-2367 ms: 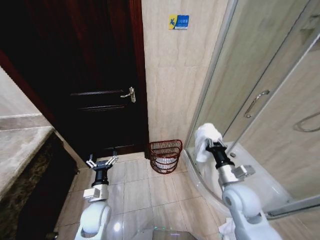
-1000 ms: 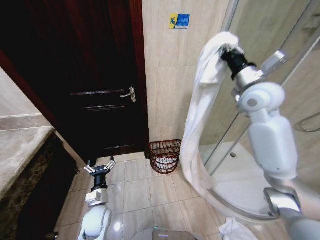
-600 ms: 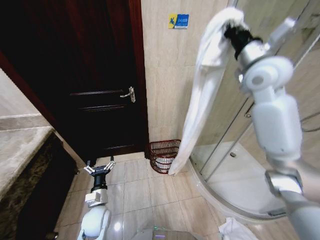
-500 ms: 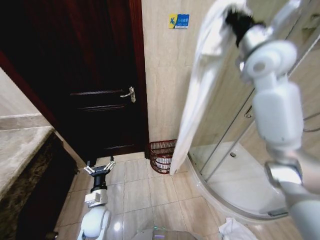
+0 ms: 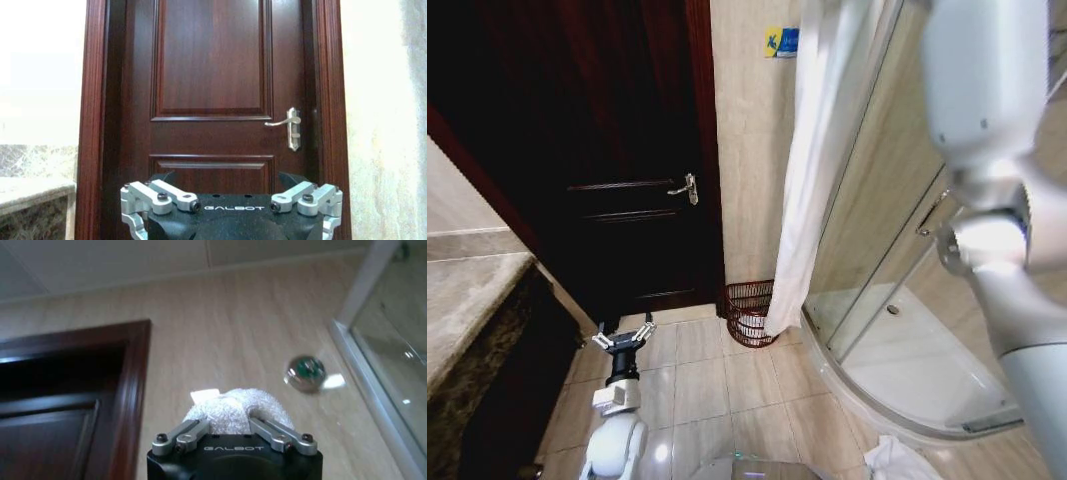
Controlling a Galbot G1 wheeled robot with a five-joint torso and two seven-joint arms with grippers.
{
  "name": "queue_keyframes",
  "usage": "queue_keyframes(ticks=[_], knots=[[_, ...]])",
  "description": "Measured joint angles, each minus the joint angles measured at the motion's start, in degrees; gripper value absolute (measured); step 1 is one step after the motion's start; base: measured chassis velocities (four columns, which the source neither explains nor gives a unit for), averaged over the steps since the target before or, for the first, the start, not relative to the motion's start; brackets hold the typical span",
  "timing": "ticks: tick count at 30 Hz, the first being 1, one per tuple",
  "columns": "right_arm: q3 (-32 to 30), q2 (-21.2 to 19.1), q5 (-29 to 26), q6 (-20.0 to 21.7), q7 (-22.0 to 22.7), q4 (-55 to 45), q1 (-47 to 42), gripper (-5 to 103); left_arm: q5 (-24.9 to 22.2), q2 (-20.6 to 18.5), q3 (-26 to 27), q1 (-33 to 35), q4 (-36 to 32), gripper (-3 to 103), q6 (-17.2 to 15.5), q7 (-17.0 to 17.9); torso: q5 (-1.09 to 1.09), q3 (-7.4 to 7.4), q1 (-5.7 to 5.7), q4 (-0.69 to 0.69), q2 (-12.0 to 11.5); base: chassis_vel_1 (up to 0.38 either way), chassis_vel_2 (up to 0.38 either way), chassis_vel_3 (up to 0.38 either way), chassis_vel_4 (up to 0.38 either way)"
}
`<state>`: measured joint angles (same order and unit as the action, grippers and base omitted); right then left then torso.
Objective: Discard the used towel into the hamper.
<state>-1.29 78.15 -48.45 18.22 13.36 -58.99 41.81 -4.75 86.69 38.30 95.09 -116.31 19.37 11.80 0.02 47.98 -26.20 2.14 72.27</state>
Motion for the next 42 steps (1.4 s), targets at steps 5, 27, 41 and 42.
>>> queue_keyframes(ticks=[5,27,41,42], knots=[[0.2,0.8,0.2,0.7,1.0,0.5,1.6,7,0.2,0.6,-0.3,0.1,0.3,100,0.7,-0.2,-0.02,0.0,0.01,-0.01,0.0,0.0,0.0,0.0,0.0],[3.2,1.2,-2.7,2.5,0.2,3.2,8.3,7,0.1,1.3,-0.6,1.1,0.2,100,1.8,-0.4,-0.02,-0.01,0.02,-0.01,0.0,0.0,0.0,0.0,0.0],[3.8,0.8,-2.6,2.4,0.0,3.4,8.3,7,0.3,1.9,-1.0,1.7,0.1,100,2.6,-0.5,-0.03,0.0,0.01,-0.02,0.0,-0.046,0.04,0.047,-0.041],[4.0,0.7,-2.6,2.6,0.1,3.0,8.4,7,0.4,1.9,-1.0,1.7,0.0,100,2.6,-0.5,-0.02,0.0,0.0,-0.02,0.0,-0.096,0.087,0.114,-0.094]])
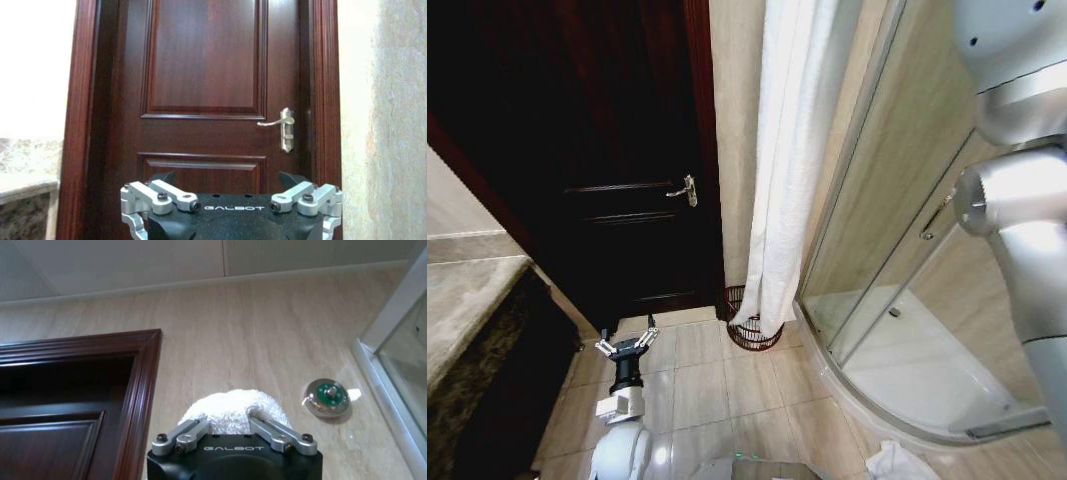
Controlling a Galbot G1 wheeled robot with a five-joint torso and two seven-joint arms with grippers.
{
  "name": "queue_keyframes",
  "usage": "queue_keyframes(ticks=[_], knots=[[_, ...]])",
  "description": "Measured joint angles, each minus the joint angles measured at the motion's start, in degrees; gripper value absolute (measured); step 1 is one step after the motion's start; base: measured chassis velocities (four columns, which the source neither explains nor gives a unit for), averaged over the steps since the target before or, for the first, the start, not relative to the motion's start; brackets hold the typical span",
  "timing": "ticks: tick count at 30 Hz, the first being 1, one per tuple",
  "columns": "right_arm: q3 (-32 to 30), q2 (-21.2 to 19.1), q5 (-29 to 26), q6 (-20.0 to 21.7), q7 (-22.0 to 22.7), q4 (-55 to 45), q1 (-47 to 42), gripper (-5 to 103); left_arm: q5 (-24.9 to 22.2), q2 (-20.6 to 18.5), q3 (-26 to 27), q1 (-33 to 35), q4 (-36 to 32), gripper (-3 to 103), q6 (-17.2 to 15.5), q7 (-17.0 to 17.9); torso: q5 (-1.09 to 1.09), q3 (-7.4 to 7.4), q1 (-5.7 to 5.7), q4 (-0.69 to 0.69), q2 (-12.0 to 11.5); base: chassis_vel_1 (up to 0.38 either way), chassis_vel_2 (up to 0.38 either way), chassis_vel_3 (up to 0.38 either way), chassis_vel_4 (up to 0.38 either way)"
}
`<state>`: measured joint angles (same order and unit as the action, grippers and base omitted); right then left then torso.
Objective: Discard the used towel into the hamper.
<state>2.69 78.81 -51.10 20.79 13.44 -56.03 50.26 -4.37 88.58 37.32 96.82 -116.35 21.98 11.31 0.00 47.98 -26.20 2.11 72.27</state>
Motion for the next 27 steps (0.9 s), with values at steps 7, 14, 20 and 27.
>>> queue_keyframes(ticks=[7,14,20,27], knots=[[0.7,0.3,-0.7,0.8,0.7,-1.1,0.5,7,0.1,0.1,0.0,0.5,-0.5,100,0.3,0.0,-0.01,0.02,-0.03,0.01,0.0,-0.078,0.089,0.072,-0.095],[0.3,2.5,-0.6,0.9,0.9,0.4,1.0,7,0.0,0.2,0.3,1.1,-0.5,100,1.1,0.0,0.02,-0.01,0.02,0.02,0.0,-0.006,0.008,0.006,-0.004],[0.3,2.4,-0.4,0.9,0.9,-0.2,-0.5,7,0.0,0.2,0.2,1.0,-0.6,100,1.1,0.0,0.02,-0.02,0.04,0.01,0.0,-0.015,0.025,0.012,-0.015],[0.8,1.7,-0.4,0.8,1.7,-2.1,-4.6,7,0.4,0.4,-0.3,0.6,-0.1,100,1.0,0.0,-0.01,0.01,-0.02,0.01,0.0,-0.068,0.056,0.069,-0.057]])
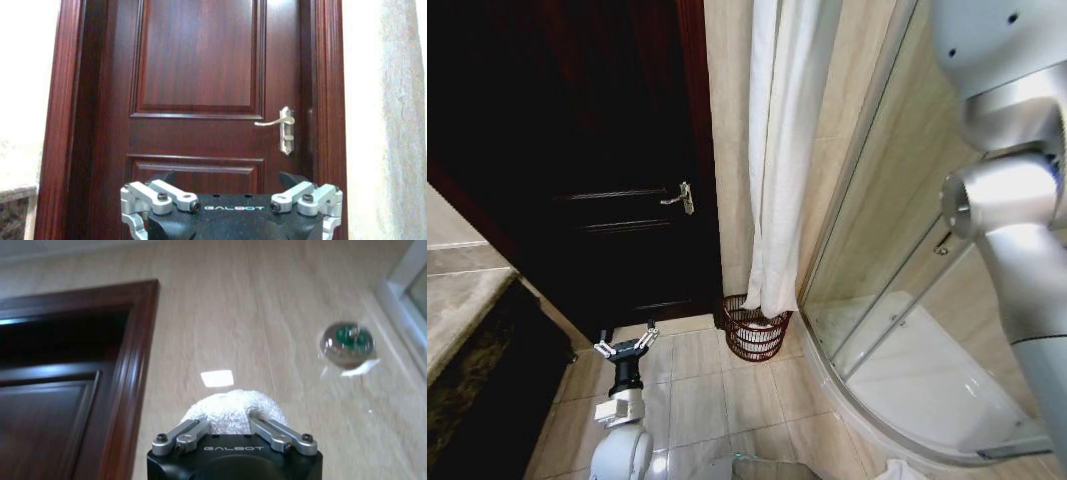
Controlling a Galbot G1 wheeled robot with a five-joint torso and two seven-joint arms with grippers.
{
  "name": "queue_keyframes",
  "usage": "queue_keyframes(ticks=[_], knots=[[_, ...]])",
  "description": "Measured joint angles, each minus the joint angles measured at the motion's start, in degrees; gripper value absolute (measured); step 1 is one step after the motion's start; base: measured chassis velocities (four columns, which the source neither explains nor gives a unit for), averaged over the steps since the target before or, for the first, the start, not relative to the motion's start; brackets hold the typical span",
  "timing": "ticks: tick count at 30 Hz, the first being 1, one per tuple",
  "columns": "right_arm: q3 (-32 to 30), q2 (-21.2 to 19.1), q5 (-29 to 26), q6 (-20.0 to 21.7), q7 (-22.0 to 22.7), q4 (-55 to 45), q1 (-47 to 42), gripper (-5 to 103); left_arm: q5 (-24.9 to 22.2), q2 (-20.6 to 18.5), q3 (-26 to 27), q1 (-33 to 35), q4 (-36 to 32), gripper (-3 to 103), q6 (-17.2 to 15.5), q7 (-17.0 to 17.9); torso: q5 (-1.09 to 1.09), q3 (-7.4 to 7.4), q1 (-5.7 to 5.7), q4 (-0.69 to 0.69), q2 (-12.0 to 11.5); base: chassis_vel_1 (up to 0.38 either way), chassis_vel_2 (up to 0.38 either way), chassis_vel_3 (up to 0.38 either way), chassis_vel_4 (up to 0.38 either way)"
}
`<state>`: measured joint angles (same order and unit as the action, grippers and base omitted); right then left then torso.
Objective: Discard the used towel into the hamper.
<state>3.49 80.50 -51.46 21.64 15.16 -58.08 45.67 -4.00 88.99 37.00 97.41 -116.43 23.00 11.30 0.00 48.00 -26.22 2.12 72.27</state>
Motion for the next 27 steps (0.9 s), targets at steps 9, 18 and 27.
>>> queue_keyframes(ticks=[9,18,27], knots=[[0.3,0.2,-0.3,-0.1,1.7,-2.8,-2.1,7,0.0,-0.3,0.1,-0.4,0.2,100,-0.2,-0.1,0.02,-0.03,0.05,0.0,0.0,-0.022,0.013,0.017,-0.021],[3.3,-3.8,-2.8,0.2,4.8,-11.0,-10.6,7,-0.3,0.3,-0.6,-1.5,0.7,100,-0.8,-0.1,0.0,-0.01,0.03,0.0,0.0,0.0,0.0,0.0,0.0],[4.8,-10.2,-5.4,0.4,8.0,-21.4,-23.1,7,-0.4,0.2,-1.0,-2.6,1.0,100,-1.7,-1.2,-0.02,-0.01,0.02,-0.01,0.0,0.0,0.0,0.0,0.0]])
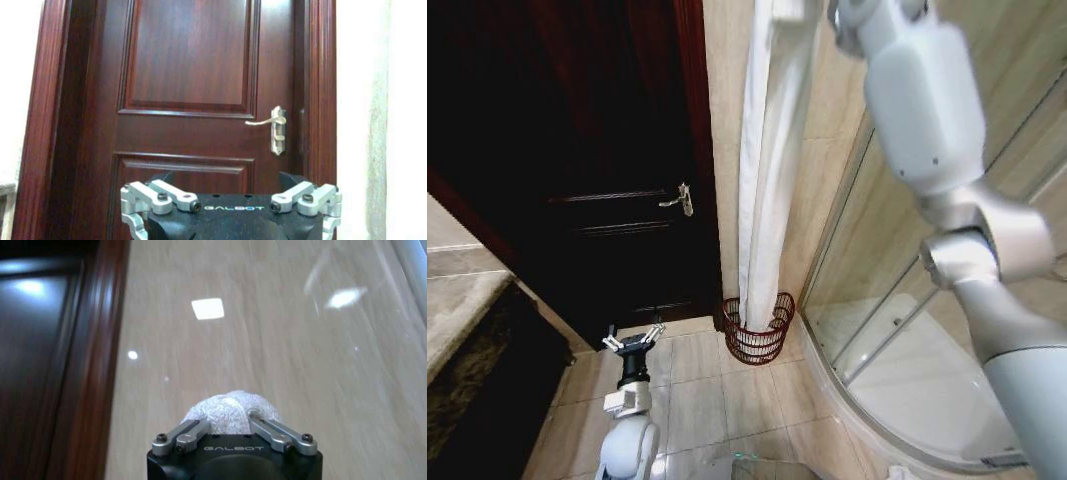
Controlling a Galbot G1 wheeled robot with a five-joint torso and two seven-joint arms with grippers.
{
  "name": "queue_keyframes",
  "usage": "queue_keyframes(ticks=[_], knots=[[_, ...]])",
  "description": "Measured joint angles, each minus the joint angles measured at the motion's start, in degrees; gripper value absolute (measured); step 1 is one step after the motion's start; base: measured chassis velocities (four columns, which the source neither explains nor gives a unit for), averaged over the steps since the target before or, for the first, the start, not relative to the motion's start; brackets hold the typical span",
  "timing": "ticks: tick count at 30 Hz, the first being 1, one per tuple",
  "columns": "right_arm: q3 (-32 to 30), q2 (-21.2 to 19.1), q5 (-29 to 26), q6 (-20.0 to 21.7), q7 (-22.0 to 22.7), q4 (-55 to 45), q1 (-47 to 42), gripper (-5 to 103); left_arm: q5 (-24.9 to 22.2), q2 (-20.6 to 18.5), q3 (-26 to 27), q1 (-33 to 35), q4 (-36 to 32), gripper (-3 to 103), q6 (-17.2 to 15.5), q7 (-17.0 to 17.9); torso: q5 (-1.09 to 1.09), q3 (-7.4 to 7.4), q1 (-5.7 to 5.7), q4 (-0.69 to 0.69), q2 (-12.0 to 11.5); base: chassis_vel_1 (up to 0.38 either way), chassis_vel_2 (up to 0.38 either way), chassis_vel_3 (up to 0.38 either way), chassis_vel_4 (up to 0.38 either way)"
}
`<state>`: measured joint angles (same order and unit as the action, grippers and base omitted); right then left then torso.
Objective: Discard the used towel into the hamper.
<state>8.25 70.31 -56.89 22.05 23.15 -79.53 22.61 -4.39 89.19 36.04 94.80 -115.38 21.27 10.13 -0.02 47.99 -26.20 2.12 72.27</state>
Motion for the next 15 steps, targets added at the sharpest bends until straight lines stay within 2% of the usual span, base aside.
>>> queue_keyframes(ticks=[5,15], knots=[[-0.2,-3.2,0.4,-0.3,0.1,-4.7,-7.2,7,-0.1,0.3,0.0,-0.2,0.6,100,0.1,-0.1,0.01,0.0,0.0,0.0,0.0,0.0,0.0,0.0,0.0],[-3.5,-5.8,2.5,-1.5,0.8,-11.3,-22.8,7,0.1,0.3,-0.2,-0.7,0.8,100,-0.1,-0.9,0.0,-0.01,0.01,0.01,0.0,0.0,0.0,0.0,0.0]])
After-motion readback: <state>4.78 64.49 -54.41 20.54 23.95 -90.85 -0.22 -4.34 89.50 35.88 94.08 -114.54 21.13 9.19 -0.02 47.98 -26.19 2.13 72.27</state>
